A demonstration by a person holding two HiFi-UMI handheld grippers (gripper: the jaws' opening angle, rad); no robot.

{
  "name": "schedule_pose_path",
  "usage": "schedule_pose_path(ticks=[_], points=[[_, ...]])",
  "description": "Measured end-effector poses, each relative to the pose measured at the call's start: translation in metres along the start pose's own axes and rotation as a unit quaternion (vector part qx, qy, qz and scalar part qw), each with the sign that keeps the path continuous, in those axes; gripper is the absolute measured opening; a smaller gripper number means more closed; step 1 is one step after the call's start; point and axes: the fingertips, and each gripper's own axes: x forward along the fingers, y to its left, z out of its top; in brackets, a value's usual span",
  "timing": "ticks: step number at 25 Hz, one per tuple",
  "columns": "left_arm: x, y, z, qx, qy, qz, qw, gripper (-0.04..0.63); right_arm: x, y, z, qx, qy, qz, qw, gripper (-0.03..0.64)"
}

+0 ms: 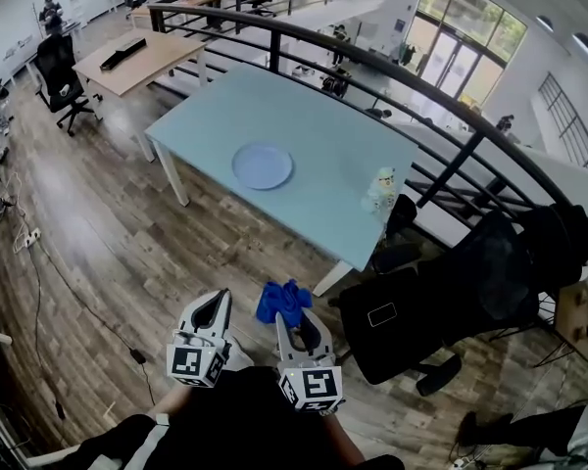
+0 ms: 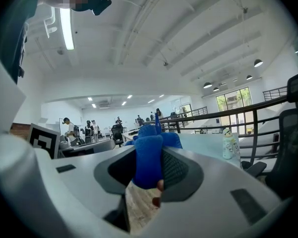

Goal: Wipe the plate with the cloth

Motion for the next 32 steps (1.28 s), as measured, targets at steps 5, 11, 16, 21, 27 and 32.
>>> schedule_pose_path(ticks=[5, 11, 16, 21, 27, 32], points=[[0.023, 0.025, 0.006, 0.002, 0.0, -0.016, 0.9999, 0.002, 0.03, 0.006, 0.006, 0.002, 0.004, -0.018, 1.0, 0.118], [0.038, 0.068, 0.012, 0.005, -0.006, -0.016, 0.9998, 0.002, 0.068, 0.02, 0.012, 0.011, -0.004, -0.029, 1.0, 0.118], [0.043, 0.107, 0.018, 0.008, -0.004, -0.005, 1.0, 0.002, 0.103, 0.035, 0.011, 0.007, -0.025, -0.028, 0.999, 0.118], [0.042, 0.144, 0.014, 0.009, -0.003, 0.001, 1.0, 0.002, 0.128, 0.06, 0.007, 0.01, -0.022, -0.023, 0.999, 0.118], [0.045, 0.148, 0.021, 0.007, -0.006, 0.0, 1.0, 0.002, 0.135, 0.064, 0.008, 0.014, -0.018, -0.021, 1.0, 0.118], [0.049, 0.165, 0.015, -0.001, -0.005, -0.009, 1.0, 0.002, 0.151, 0.073, 0.008, 0.012, -0.014, -0.03, 0.999, 0.118]])
